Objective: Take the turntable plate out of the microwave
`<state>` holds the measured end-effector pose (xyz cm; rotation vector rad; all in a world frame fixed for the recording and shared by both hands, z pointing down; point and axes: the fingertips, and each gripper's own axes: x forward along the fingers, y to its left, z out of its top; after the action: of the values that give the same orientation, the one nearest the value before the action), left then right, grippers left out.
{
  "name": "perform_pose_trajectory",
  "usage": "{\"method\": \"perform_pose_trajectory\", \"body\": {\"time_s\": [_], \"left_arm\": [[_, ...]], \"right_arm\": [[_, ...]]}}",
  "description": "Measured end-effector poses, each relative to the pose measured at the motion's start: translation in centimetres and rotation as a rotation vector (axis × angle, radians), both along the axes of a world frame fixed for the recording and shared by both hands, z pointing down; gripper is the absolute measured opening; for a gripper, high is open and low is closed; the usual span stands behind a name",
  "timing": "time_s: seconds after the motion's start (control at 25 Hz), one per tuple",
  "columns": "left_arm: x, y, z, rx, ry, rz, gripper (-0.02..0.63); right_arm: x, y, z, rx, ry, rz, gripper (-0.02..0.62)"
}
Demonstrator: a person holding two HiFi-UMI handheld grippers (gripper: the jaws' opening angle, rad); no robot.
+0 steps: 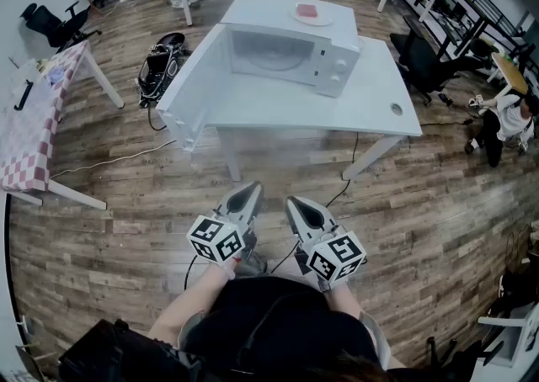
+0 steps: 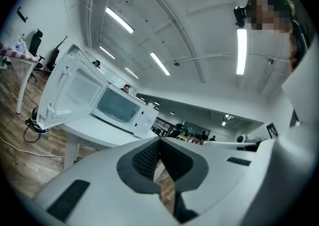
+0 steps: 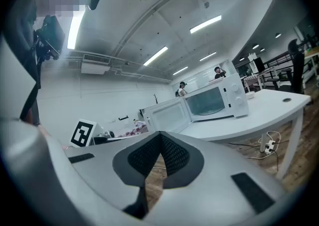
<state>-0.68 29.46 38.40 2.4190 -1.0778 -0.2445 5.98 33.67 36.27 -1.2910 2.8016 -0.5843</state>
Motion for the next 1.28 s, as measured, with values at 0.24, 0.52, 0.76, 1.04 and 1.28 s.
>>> {"method": "perform_pose_trajectory", "body": {"time_s": [0.24, 0.52, 0.76, 1.04, 1.28], "left_arm": [[-2.1, -3.8, 0.2, 0.022, -0.021, 0.033, 0.012], [-5.5, -7.4, 1.1, 0.017, -0.025, 0.008, 0.012], [-6.8, -8.7, 2.6, -0.033, 0.021, -0.011, 0.012], [-4.8, -9.9, 4.2, -0.069, 0.053, 0.023, 0.012], [-4.5, -14.2, 4.9, -0.069, 0.039, 0.035, 0.012]], "right_arm": [[-1.5, -4.8, 0.3, -0.001, -0.037, 0.058, 0.02], [-5.2, -8.1, 0.6, 0.046, 0.03, 0.052, 0.02], [-6.3, -9.0, 0.9, 0.057, 0.086, 0.067, 0.02], [-4.7, -10.8, 2.8, -0.005, 0.101, 0.1, 0.02], [-5.5, -16.1, 4.6, -0.053, 0.076, 0.065, 0.021]]}}
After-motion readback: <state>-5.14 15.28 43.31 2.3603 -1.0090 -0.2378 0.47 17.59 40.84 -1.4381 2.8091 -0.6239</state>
